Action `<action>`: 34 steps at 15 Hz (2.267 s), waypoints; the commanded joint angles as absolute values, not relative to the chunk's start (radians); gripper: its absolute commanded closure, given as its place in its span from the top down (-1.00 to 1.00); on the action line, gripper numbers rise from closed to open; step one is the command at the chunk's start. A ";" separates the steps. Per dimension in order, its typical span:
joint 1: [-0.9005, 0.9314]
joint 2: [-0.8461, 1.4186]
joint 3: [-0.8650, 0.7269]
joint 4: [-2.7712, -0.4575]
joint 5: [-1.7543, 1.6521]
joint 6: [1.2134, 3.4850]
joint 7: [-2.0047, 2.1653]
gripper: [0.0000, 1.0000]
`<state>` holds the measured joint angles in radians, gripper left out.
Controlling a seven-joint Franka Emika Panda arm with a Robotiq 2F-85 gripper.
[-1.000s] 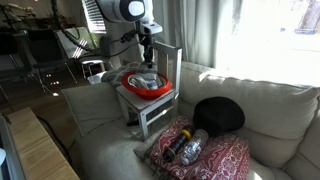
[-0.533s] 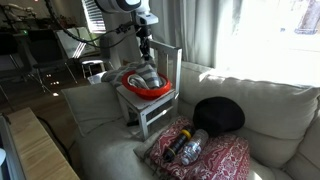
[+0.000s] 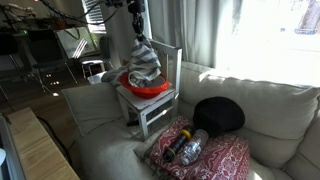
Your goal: Hang the striped cloth on the backrest of the wooden chair then flip the orange hat over on the seat
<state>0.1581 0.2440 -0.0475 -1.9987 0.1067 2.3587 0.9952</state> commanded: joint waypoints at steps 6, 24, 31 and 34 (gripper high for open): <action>0.143 0.009 0.005 -2.023 -0.038 2.206 1.042 -0.98; 0.103 0.027 0.056 -1.842 -0.092 2.299 0.925 -0.98; 0.113 0.226 0.042 -1.661 -0.132 2.388 0.704 -0.98; 0.119 0.311 0.004 -1.579 -0.202 2.365 0.634 -0.98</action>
<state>0.1178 0.2147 0.0341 -1.6838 -0.1346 2.3797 0.6984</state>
